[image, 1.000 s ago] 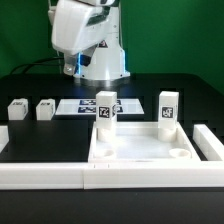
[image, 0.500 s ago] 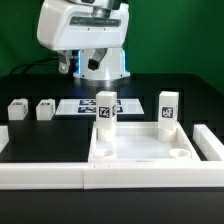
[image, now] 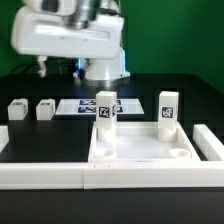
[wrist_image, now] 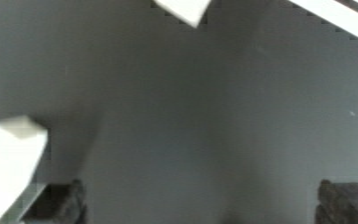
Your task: Assemble square table
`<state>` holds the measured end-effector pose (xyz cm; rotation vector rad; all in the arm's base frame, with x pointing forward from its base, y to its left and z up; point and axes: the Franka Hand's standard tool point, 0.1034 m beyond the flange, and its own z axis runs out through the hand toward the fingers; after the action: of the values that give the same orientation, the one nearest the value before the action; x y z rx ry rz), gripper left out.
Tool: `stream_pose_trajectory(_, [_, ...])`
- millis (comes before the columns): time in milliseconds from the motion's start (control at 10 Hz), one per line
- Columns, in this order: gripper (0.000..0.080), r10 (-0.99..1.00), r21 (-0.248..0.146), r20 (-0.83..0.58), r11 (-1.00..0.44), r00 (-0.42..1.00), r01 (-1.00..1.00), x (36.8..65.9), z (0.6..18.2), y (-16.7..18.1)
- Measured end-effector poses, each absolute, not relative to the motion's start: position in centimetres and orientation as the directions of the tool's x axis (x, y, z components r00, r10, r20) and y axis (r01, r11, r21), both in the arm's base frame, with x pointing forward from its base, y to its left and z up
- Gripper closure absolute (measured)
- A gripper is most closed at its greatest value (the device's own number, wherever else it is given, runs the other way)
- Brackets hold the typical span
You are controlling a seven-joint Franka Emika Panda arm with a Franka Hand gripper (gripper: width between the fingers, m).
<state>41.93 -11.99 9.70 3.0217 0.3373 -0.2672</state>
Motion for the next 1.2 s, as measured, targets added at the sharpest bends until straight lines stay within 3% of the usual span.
stream_pose_trajectory(200, [0.0151,0.017,-0.015,-0.226,-1.000,0.974,0.014,40.5,8.8,-13.2])
stream_pose_trajectory(300, [0.0151,-0.028,0.001,-0.199,-1.000,0.980,-0.029,40.8,8.3,-12.8])
stream_pose_trajectory(600, [0.0151,-0.001,-0.010,-0.236,-1.000,0.972,-0.004,40.7,8.3,-12.5])
stream_pose_trajectory(800, [0.0151,-0.015,-0.044,-0.472,-0.998,0.881,-0.041,39.5,7.4,-13.8])
stream_pose_trajectory(900, [0.0151,-0.025,-0.047,-0.555,-0.997,0.831,-0.062,41.0,7.1,-15.1])
stream_pose_trajectory(1200, [0.0151,0.006,-0.075,-0.745,-0.994,0.667,-0.075,40.1,5.4,-14.3])
